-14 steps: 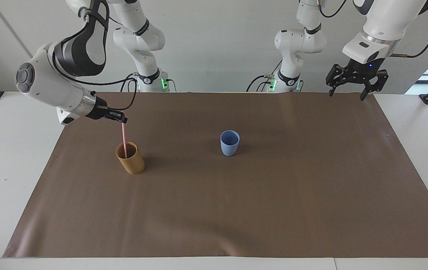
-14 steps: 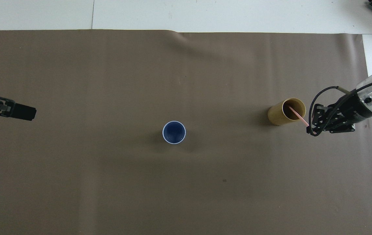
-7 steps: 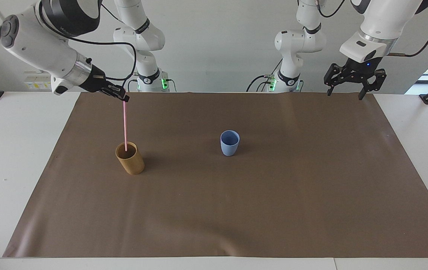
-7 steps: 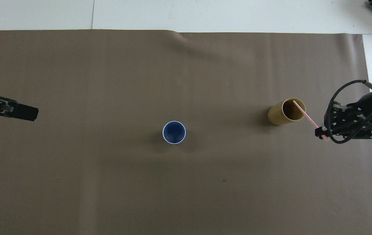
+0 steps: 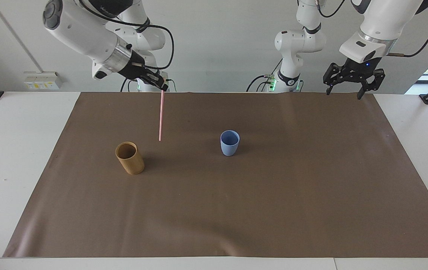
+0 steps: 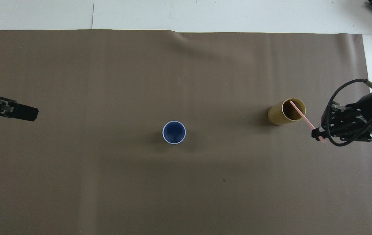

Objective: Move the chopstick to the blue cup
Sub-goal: 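Carry the chopstick with the right gripper and drop it into the blue cup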

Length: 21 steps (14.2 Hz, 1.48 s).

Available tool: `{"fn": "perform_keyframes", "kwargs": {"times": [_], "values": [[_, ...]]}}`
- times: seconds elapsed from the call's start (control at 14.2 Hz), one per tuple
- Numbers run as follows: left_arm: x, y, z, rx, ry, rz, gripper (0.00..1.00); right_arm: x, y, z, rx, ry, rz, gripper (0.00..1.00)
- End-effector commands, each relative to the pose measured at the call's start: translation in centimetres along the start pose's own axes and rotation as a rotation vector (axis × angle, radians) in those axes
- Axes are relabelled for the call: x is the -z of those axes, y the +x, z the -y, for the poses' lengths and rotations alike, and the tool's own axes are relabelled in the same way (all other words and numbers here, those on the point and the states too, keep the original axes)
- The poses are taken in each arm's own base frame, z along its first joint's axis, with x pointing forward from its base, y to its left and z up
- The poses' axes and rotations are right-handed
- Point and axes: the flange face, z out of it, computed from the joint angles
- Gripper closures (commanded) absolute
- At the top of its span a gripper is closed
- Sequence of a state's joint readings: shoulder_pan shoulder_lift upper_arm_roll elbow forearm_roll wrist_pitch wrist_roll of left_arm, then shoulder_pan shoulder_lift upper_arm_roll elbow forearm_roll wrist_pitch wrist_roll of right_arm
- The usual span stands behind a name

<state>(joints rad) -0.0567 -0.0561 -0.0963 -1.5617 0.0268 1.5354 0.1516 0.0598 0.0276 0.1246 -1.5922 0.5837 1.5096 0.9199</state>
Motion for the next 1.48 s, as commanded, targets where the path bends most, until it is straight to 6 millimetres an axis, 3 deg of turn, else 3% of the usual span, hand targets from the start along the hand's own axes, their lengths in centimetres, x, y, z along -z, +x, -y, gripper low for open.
{"fn": "perform_keyframes", "kwargs": {"times": [0.0,0.21,0.35,0.49,0.77,0.99,1.2,1.41], "values": [[-0.1,0.1,0.3,0.019,-0.018,0.011,0.0,-3.4,-1.6,2.8,-0.119,0.091,0.025,1.0],[-0.9,0.2,2.3,0.051,-0.009,0.025,0.0,-7.1,-4.0,6.1,-0.203,0.159,0.046,1.0],[-0.5,0.1,2.4,0.048,-0.001,0.017,0.0,-10.3,-5.3,8.0,-0.254,0.18,0.085,1.0],[0.2,-0.7,2.8,0.059,-0.002,0.005,0.0,-12.5,-4.9,8.9,-0.315,0.197,0.123,1.0],[0.2,-0.9,2.8,0.065,-0.005,0.011,0.0,-15.2,-5.1,8.5,-0.378,0.219,0.204,1.0],[0.2,-1.0,3.1,0.07,-0.004,0.009,0.0,-16.2,-4.8,7.9,-0.417,0.206,0.22,1.0],[0.2,-1.0,3.1,0.074,-0.014,0.011,0.0,-18.6,-3.3,7.3,-0.459,0.188,0.232,1.0],[-0.1,-1.3,2.8,0.1,-0.032,0.039,0.0,-19.2,-2.5,6.9,-0.473,0.192,0.22,1.0]]}}
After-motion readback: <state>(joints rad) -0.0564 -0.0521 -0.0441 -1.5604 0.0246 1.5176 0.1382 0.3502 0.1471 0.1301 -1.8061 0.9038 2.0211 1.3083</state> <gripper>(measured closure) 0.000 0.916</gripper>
